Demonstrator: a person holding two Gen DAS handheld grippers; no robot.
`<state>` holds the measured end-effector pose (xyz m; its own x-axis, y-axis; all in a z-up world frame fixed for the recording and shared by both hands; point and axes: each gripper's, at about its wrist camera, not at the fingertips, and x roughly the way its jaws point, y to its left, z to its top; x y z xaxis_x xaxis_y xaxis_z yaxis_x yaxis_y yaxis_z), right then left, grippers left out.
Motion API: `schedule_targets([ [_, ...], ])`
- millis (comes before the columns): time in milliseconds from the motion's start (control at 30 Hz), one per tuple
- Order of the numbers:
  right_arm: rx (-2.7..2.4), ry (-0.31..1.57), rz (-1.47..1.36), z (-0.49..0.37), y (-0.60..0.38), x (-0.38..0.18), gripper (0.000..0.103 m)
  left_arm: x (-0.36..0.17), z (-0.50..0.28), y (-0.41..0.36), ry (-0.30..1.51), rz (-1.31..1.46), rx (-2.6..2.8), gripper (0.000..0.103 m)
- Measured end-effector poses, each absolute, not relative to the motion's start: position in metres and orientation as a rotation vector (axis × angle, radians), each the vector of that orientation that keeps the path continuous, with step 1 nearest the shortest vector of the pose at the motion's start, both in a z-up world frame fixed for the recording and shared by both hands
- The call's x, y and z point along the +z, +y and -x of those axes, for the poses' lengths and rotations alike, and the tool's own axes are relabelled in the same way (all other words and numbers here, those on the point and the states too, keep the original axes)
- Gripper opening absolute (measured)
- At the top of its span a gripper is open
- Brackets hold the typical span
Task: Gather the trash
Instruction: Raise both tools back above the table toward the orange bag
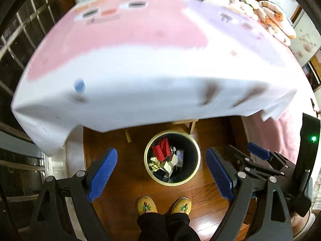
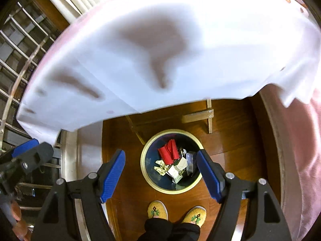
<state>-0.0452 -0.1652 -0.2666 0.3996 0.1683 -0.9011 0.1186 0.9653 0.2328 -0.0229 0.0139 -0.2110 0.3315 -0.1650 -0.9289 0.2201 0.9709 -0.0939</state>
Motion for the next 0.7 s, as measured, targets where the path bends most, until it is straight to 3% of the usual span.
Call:
schedule_targets([
  [700,0.006,0.928,-0.185,0.058,-0.143,-0.057,0.074,-0.024,0.018,-0.005,1.023,-0.166,-0.444,0.089],
])
